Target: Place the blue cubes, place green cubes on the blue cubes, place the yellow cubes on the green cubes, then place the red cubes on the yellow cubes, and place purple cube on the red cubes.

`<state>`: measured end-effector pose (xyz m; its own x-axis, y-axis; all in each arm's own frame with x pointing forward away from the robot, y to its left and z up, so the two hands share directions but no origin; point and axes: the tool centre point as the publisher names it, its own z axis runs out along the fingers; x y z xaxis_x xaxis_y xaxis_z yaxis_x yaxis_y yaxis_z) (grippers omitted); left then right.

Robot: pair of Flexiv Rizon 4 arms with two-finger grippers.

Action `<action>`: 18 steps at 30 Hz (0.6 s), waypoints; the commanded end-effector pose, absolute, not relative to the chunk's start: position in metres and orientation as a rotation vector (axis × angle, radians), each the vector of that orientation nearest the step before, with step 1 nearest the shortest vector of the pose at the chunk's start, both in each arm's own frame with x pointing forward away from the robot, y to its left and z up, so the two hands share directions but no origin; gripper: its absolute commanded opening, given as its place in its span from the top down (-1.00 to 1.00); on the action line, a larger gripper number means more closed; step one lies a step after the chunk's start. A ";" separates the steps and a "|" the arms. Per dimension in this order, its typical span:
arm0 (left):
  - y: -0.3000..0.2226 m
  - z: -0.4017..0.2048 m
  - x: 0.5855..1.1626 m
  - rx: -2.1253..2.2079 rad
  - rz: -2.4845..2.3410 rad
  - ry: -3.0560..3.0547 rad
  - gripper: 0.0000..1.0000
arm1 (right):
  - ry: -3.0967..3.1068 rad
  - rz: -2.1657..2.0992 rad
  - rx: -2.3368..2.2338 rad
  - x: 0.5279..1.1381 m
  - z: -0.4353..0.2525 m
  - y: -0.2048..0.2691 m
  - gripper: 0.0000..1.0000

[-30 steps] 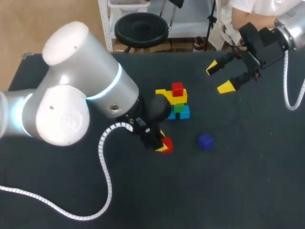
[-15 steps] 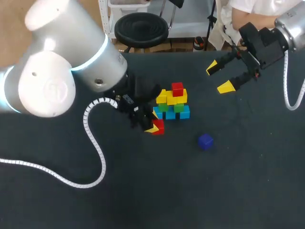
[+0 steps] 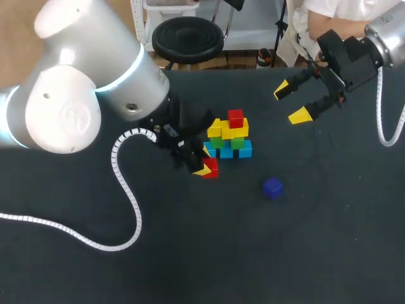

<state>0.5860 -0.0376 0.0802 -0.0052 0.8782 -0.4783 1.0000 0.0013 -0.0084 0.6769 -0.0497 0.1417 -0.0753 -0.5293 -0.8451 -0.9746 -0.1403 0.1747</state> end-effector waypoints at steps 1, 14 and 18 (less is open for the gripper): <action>-0.038 0.081 0.587 1.945 -0.502 1.950 1.00 | 1.623 1.135 -1.693 0.676 0.142 -0.050 -1.00; -0.047 0.131 0.645 1.899 -0.456 1.891 1.00 | 1.623 1.135 -1.693 0.676 0.142 -0.050 -1.00; -0.046 0.130 0.661 1.912 -0.508 1.913 1.00 | 1.623 1.135 -1.693 0.676 0.142 -0.050 -1.00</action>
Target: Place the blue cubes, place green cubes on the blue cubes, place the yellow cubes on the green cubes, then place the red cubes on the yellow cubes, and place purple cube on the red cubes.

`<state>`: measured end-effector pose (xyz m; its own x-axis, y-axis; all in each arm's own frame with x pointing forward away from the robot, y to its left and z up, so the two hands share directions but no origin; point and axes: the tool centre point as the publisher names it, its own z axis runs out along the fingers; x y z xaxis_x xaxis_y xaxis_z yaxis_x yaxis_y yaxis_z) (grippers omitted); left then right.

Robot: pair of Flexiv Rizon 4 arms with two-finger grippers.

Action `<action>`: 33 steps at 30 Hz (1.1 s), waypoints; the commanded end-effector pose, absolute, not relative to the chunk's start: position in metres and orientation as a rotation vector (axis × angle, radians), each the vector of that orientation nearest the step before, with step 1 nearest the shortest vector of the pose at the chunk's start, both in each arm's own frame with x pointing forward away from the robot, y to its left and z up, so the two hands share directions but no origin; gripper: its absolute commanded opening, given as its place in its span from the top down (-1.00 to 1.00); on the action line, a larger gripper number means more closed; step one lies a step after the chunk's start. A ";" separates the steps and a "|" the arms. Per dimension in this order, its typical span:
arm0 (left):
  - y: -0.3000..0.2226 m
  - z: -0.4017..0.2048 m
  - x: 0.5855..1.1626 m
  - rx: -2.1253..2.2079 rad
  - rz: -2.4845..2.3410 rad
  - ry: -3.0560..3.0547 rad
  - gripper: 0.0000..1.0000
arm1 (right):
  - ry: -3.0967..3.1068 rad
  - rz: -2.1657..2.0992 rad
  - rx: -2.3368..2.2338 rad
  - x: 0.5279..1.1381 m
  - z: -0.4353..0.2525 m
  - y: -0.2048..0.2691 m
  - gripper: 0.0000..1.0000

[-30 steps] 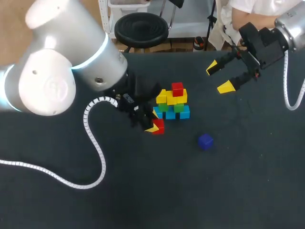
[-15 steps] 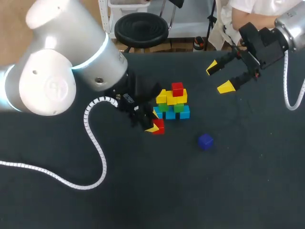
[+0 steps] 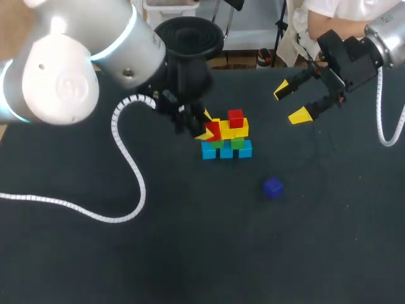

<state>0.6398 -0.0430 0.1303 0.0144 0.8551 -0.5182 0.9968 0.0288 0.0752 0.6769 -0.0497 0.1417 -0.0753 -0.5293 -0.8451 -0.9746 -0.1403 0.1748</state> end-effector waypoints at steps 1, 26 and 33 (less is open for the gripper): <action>-0.046 0.129 0.665 1.917 -0.522 1.923 1.00 | 1.623 1.135 -1.693 0.676 0.142 -0.050 -1.00; -0.058 0.117 0.685 1.906 -0.525 2.037 1.00 | 1.623 1.135 -1.693 0.676 0.142 -0.050 -1.00; -0.058 0.117 0.685 1.906 -0.525 2.037 1.00 | 1.623 1.135 -1.693 0.676 0.142 -0.050 -1.00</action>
